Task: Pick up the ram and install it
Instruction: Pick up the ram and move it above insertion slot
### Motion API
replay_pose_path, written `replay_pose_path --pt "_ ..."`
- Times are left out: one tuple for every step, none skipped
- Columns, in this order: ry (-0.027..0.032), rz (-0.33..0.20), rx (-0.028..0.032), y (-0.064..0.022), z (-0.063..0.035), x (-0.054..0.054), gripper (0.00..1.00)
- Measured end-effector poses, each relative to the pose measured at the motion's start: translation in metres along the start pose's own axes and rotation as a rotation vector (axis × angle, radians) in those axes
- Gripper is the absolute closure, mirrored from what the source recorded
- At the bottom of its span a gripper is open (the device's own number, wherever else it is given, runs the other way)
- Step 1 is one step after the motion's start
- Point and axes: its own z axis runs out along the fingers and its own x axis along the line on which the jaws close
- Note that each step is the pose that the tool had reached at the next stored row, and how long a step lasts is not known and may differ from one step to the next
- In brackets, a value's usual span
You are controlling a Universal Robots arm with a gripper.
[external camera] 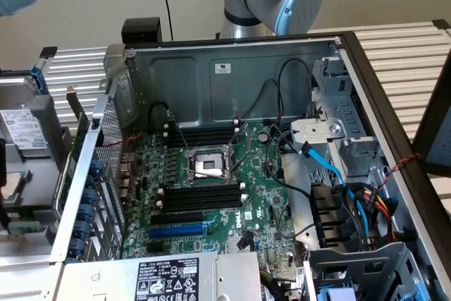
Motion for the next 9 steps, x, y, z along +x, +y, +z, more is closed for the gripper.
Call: replay_pose_path --pt "0.0007 0.0 0.0 0.0 -0.0008 0.0001 0.88" --pt "0.0012 0.0 0.0001 -0.0001 -0.0016 0.0001 0.88" --pt "0.0017 0.0 0.0002 -0.0001 -0.0023 0.0002 0.88" --pt "0.0021 0.0 0.0003 -0.0002 -0.0028 0.0002 0.88" --pt "0.0023 0.0 0.0003 -0.0002 -0.0032 0.0002 0.88" --pt "0.0026 0.0 0.0005 -0.0002 -0.0035 0.0003 0.88" --pt "0.0027 0.0 0.0008 -0.0002 -0.0039 0.0003 0.88" --pt "0.0026 0.0 0.0017 -0.0002 -0.0041 0.0003 0.88" --pt "0.0026 0.0 0.0029 -0.0002 -0.0045 0.0003 0.88"
